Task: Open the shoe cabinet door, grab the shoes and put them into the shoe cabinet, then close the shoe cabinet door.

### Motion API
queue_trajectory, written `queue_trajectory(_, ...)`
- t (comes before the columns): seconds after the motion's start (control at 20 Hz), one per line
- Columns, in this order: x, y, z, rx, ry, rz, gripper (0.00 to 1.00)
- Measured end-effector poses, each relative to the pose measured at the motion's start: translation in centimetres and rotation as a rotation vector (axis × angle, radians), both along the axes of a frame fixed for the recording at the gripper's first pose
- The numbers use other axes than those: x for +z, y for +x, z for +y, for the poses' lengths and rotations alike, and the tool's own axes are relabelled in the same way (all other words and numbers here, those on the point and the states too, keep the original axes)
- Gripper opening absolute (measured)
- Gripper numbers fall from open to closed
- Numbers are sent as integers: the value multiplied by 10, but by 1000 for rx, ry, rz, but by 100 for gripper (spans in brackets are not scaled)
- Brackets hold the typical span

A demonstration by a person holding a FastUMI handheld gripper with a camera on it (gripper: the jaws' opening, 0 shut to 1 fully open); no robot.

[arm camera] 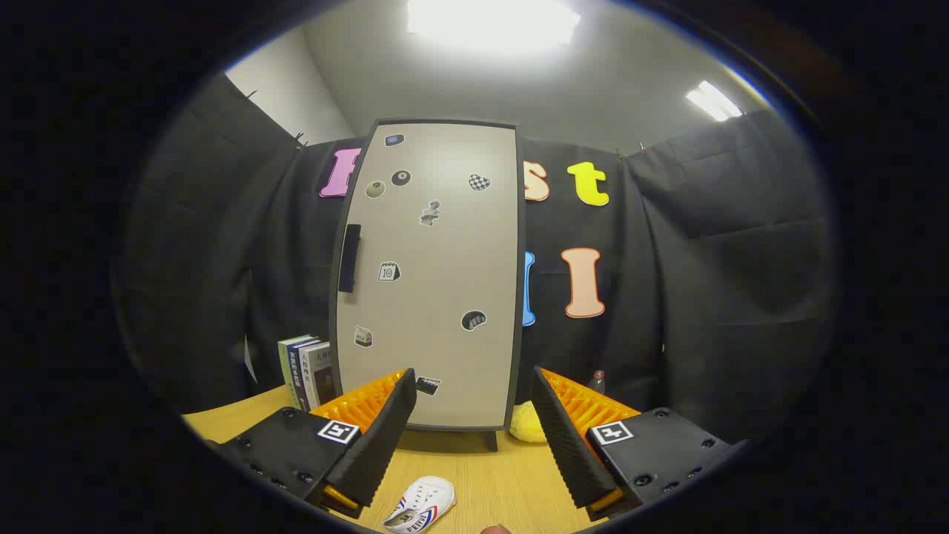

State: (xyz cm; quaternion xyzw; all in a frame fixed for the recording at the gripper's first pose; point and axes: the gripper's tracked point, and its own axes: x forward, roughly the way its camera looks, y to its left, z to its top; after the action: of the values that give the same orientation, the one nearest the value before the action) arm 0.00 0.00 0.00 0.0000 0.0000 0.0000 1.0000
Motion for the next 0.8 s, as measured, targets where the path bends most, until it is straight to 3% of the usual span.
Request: queue_trajectory(0.8,0,3,15,11,36,19,97)
